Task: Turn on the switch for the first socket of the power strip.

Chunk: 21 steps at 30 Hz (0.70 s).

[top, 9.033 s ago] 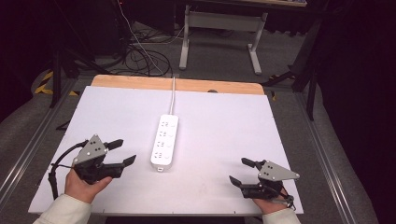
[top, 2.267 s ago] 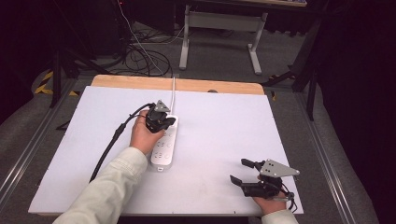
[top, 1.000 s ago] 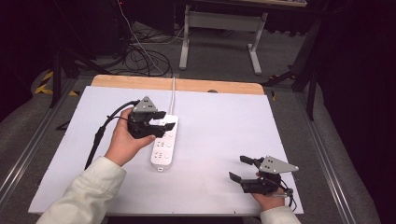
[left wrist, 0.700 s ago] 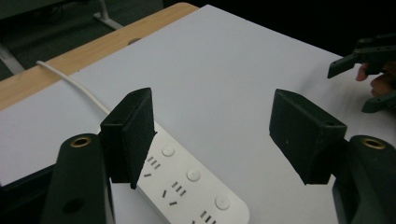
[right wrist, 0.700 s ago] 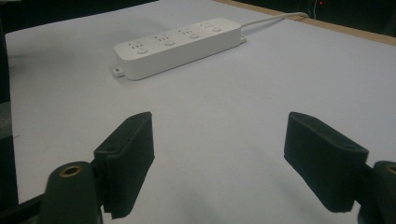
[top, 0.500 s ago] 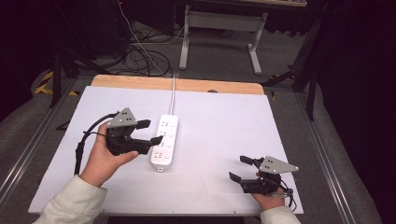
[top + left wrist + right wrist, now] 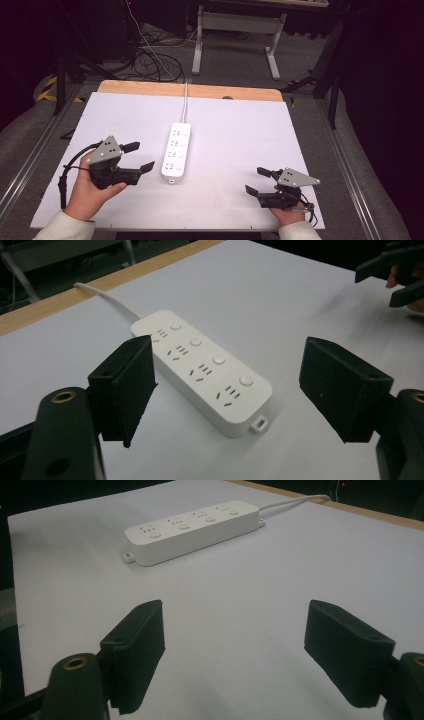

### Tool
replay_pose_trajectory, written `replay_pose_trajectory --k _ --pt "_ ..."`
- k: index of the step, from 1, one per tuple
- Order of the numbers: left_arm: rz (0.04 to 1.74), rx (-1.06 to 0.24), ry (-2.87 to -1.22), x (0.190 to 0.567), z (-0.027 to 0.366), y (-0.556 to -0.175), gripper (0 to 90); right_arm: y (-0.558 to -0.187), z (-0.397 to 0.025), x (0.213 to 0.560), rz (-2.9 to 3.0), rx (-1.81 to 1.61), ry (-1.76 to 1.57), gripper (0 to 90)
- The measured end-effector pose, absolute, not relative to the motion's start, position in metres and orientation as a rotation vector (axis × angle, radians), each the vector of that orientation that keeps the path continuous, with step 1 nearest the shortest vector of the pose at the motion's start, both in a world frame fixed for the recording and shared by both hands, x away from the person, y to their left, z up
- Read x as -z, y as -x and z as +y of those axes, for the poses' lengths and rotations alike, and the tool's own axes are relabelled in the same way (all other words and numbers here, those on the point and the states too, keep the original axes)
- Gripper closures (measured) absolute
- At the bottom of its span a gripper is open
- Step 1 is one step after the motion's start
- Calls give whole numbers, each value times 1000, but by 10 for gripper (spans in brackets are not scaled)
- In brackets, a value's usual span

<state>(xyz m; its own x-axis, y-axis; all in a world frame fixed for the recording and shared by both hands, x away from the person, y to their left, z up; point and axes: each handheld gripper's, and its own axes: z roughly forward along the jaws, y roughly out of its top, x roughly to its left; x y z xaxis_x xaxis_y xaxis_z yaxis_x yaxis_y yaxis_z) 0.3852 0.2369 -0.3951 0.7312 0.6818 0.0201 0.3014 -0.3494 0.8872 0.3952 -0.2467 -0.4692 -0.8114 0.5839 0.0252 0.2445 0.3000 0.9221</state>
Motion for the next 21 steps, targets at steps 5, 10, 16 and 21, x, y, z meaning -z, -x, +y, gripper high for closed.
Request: replay_pose_trajectory --k 5,10,16,21 --pt "758 -494 -1929 414 252 -376 231 -395 -247 469 2259 -1516 -747 244" --pt "793 -399 -1866 424 266 -370 245 -395 -247 469 2259 -1517 -744 244" --pt "822 -403 -1881 442 275 -363 247 -394 -247 469 2263 -1517 -741 244" --pt "827 -431 -1899 456 278 -359 250 -394 -247 469 2263 -1517 -741 243"
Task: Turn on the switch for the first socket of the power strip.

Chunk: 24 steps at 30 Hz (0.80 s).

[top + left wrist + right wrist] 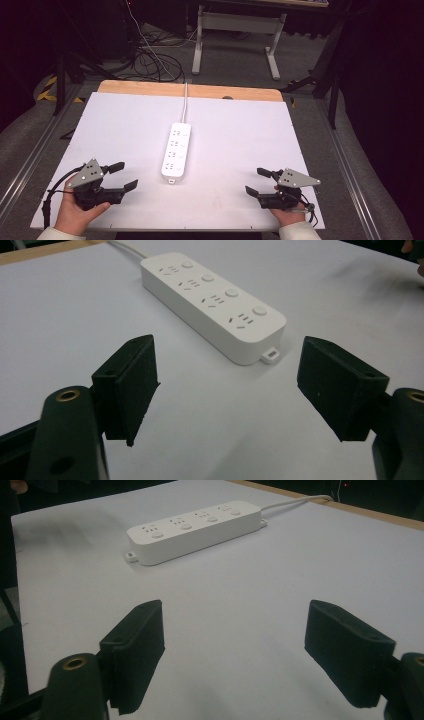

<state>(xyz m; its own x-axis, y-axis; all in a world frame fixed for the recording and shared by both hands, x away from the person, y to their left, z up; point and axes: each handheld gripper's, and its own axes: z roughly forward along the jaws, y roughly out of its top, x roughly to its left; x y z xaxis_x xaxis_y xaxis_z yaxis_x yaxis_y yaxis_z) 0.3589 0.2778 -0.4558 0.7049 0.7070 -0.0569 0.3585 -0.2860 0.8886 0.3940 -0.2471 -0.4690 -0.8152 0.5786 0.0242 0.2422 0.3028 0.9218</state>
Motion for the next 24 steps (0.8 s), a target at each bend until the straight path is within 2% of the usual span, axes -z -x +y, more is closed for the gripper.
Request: replay_pose_trajectory --k 13,17,21,24 --pt "853 -364 -1860 480 289 -352 252 -394 -249 468 2256 -1523 -741 242" --pt "868 -382 -1813 478 290 -356 251 -393 -250 468 2251 -1524 -738 242" --pt "849 -446 -1856 476 290 -353 250 -393 -250 467 2247 -1526 -742 242" --pt "847 -448 -1845 475 292 -353 249 -393 -250 467 2249 -1522 -740 242"
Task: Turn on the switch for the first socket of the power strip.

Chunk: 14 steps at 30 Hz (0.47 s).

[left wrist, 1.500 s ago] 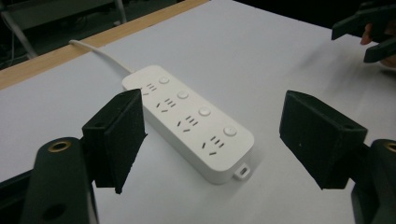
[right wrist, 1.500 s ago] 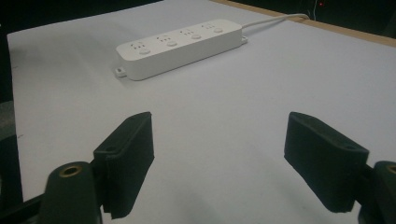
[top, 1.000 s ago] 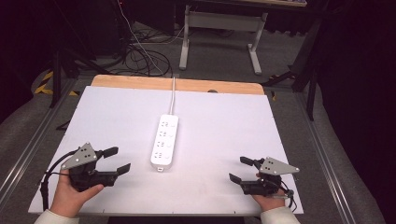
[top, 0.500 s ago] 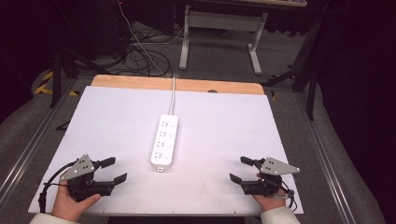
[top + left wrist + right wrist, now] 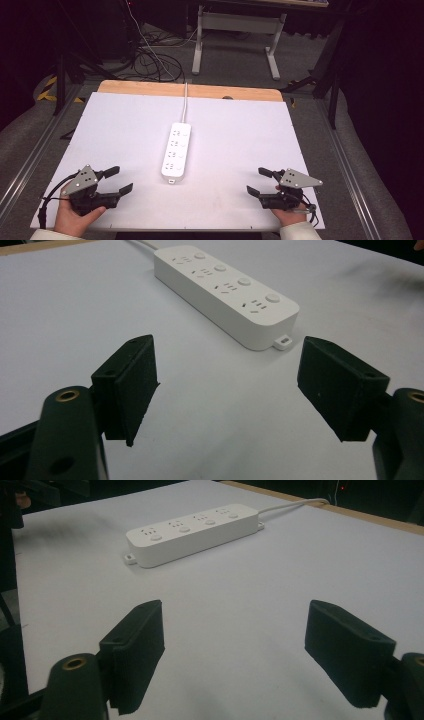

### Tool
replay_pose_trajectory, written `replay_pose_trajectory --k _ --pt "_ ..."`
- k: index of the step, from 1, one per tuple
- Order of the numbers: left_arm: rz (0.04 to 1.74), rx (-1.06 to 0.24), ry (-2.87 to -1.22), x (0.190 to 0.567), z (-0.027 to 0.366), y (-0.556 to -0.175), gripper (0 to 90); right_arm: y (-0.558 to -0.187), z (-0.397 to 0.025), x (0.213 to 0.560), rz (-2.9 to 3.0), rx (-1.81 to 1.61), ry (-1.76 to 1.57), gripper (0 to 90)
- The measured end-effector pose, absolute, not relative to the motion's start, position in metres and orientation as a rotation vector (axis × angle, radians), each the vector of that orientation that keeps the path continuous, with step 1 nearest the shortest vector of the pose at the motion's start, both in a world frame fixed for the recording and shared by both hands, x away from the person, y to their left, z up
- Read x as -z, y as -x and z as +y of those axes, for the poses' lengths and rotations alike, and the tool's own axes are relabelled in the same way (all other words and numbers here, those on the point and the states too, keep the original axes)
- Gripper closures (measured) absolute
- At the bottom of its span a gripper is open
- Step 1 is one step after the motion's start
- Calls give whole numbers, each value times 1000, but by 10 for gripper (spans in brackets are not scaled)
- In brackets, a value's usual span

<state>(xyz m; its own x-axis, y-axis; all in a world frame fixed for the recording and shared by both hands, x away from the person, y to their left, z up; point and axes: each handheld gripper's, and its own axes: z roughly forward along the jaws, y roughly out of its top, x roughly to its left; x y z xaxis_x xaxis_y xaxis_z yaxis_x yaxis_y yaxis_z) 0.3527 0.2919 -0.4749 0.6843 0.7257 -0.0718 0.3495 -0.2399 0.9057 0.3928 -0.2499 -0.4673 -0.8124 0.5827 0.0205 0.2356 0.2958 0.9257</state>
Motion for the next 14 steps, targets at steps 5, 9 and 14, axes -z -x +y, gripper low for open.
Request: replay_pose_trajectory --k 5,9,14 --pt "849 -450 -1855 475 291 -352 248 -393 -250 467 2251 -1520 -740 242" --pt "857 -435 -1850 474 291 -352 247 -393 -250 467 2251 -1521 -740 242" --pt "866 -419 -1852 476 293 -354 235 -393 -250 468 2254 -1517 -738 239"
